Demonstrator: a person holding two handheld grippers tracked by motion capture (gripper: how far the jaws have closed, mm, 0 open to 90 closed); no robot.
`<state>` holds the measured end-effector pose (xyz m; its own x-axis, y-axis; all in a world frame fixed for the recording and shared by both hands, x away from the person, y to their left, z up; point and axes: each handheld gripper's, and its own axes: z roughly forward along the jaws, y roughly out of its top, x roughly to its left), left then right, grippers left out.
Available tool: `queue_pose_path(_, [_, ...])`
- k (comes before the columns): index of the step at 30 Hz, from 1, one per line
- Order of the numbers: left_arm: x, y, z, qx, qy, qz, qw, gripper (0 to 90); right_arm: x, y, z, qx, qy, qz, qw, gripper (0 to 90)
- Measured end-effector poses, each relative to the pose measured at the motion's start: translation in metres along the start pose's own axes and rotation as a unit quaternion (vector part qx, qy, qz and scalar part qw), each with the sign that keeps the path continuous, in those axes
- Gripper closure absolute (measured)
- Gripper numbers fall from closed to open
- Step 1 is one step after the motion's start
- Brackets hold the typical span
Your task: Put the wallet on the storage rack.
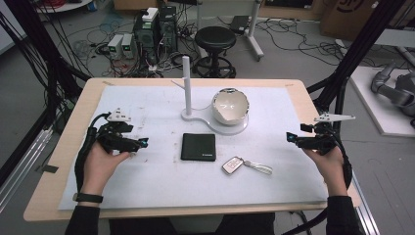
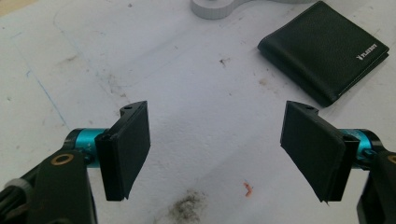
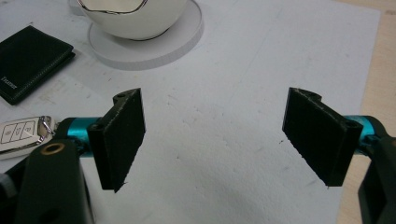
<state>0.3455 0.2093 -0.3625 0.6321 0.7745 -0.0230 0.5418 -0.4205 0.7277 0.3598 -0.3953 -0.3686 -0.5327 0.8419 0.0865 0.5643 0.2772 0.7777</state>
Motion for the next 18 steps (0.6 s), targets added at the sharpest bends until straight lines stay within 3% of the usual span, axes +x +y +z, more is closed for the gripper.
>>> queue_pose_path(11, [-0.006,-0.002,0.018,-0.005,-0.028,-0.023,0.9993,23.8,0.001,0.000,0.002,0.002,-0.001,0.000,1.0000,21.7])
queue_pose_path(12, [-0.010,-0.002,0.025,-0.002,-0.030,-0.039,0.9988,24.8,0.001,0.000,0.002,0.003,-0.001,0.001,1.0000,21.8])
queue_pose_path(18, [-0.017,-0.001,0.038,-0.008,-0.057,-0.064,0.9963,29.4,0.002,0.000,0.004,0.003,-0.001,-0.003,1.0000,21.8])
